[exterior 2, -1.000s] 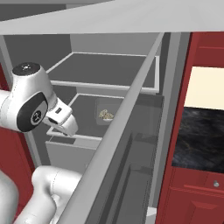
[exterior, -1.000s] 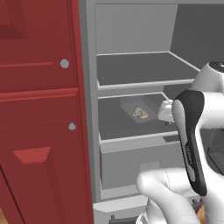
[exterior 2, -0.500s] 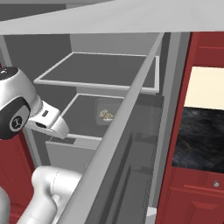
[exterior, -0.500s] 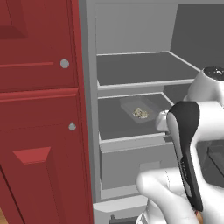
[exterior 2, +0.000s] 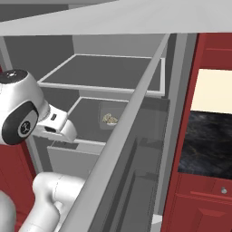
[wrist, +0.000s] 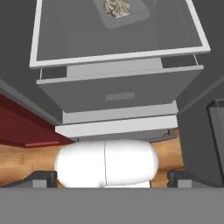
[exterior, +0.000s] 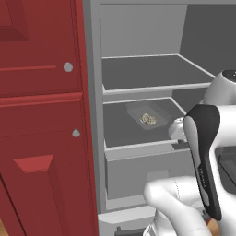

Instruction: Place two dumplings into each of the tupperware containers and then place the containers in the fridge.

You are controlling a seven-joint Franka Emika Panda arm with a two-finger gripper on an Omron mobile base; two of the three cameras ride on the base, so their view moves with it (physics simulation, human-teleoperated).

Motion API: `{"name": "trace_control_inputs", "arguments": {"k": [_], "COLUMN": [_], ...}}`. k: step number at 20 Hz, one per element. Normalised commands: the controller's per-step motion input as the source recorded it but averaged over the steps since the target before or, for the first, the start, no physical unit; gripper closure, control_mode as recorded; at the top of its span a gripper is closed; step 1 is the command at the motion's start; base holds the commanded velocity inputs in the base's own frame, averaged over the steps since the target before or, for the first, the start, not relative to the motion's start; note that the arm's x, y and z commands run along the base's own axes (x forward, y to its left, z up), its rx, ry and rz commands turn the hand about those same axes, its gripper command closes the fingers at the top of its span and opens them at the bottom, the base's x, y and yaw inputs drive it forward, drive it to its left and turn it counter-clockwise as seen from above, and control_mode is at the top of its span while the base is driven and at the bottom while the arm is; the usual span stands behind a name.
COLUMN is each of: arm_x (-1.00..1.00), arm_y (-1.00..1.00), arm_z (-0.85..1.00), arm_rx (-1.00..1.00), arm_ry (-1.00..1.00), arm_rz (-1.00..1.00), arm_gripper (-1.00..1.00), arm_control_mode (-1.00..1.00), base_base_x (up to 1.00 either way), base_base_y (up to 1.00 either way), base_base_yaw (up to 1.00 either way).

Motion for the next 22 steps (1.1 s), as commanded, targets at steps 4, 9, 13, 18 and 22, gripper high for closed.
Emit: {"name": "trace_control_inputs", "arguments": {"k": [4,9,13,18,22], "arm_x": [0.00,0.00,0.00,0.00,0.00], "arm_y": [0.00,0.00,0.00,0.00,0.00], "arm_z": [0.00,0.00,0.00,0.00,0.00], "arm_rx": [0.00,0.00,0.00,0.00,0.00], "arm_ry": [0.00,0.00,0.00,0.00,0.00], "arm_rz": [0.00,0.00,0.00,0.00,0.00], "arm_gripper": [-1.00,-1.00,-1.00,-1.00,-1.00], "arm_control_mode": [1.00,1.00,1.00,1.00,1.00], "base_base_x": [-0.02,-0.83,-1.00,-1.00,-0.90], "base_base_y": [0.00,0.34,0.79,0.79,0.47], "base_base_yaw": [0.00,0.00,-0.02,-0.51,-0.77]}}
